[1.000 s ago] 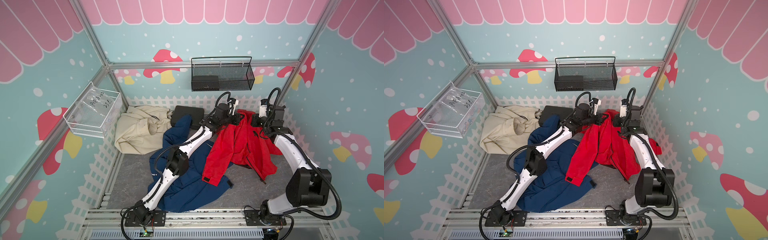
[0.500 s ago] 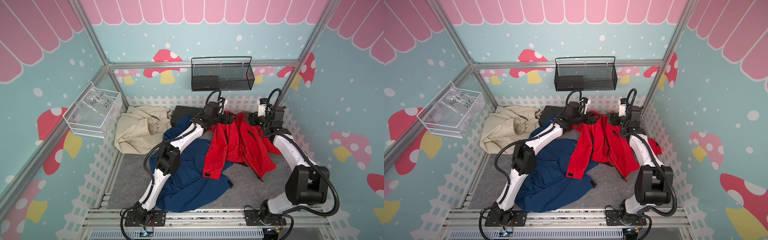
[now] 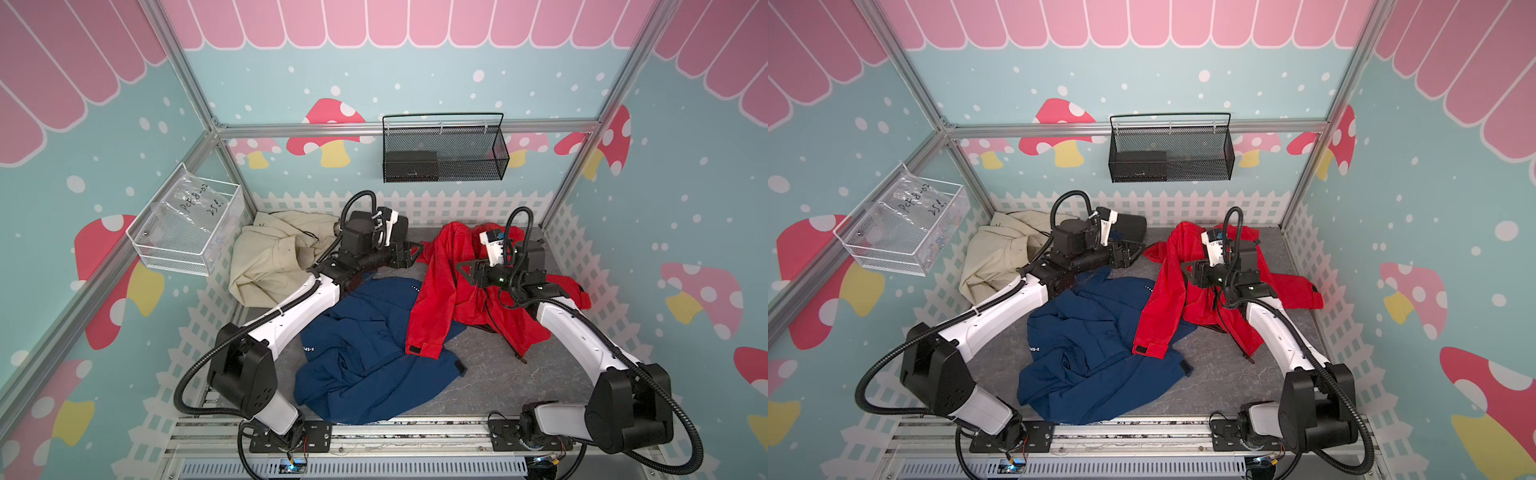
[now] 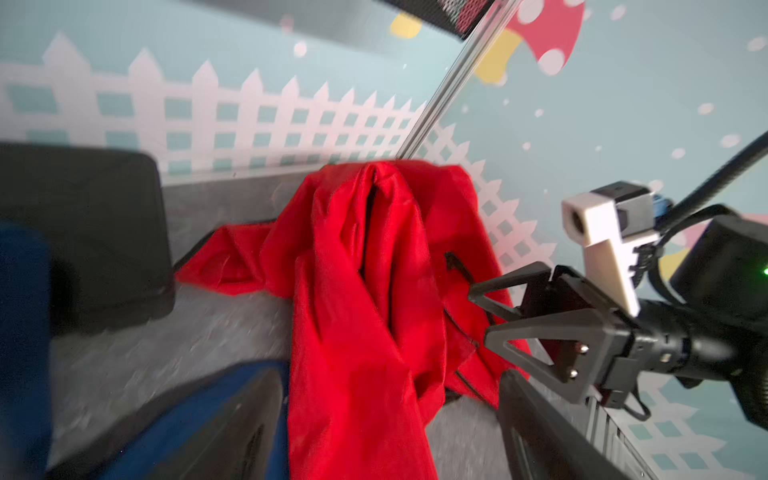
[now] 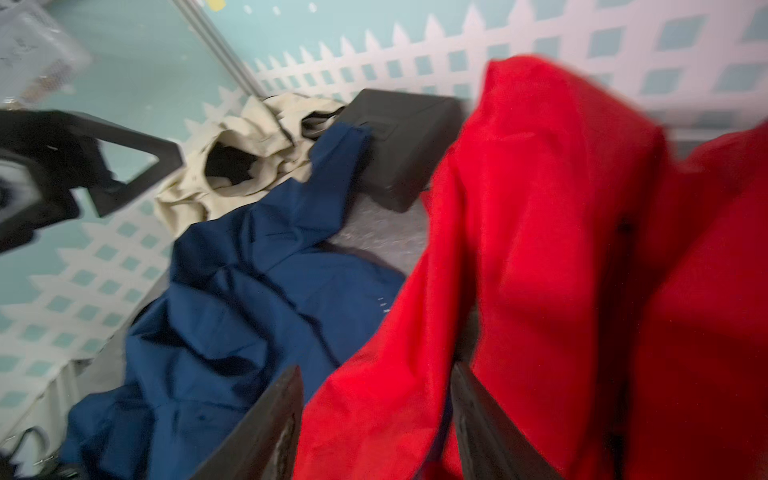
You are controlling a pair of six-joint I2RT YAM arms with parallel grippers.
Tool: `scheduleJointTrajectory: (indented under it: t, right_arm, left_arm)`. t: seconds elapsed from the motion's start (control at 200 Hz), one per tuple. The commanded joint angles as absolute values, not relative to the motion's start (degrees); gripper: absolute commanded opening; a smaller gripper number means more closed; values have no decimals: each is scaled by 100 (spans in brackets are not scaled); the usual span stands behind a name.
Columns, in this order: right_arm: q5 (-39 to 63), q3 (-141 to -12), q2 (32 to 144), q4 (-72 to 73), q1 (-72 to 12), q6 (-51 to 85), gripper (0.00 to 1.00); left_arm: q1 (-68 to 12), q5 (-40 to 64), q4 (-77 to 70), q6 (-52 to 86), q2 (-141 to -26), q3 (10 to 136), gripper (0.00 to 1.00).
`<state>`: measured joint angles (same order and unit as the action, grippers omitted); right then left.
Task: Unzip the jacket
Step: Place the jacket at the corner of the board.
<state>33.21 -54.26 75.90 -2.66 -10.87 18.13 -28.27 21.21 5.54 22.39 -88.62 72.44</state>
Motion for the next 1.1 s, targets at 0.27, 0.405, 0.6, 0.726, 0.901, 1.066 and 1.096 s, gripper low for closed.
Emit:
scheduleJointTrajectory:
  t: [0.27, 0.405, 0.6, 0.726, 0.901, 1.066, 1.096]
  right_arm:
    - [2705, -5142, 8959, 859, -2048, 2531, 1]
    - [1827, -5509, 9637, 860, -2057, 2443, 0]
    - [137, -6494, 10699, 423, -1901, 2351, 0]
    - [-784, -7069, 10837, 266, -1779, 1997, 0]
    - [-915, -7949, 11175, 122, -1494, 1275, 0]
    - [-186, -8566, 11307, -38, -1340, 776, 0]
    - [67, -8545, 11204, -67, -1345, 740, 0]
  left_arm:
    - [-1770, 2314, 1361, 2760, -7674, 5946, 84]
    - [-1662, 2277, 1697, 2778, -7608, 6072, 83]
    - [-1653, 1966, 1906, 2826, -7262, 6051, 83]
    - [-1644, 1752, 2060, 2919, -6969, 6074, 83]
    - [-1613, 1679, 2433, 2838, -6840, 6251, 83]
    - [-1498, 1525, 3228, 2664, -7078, 6647, 83]
    - [-1463, 1515, 3311, 2663, -7092, 6656, 83]
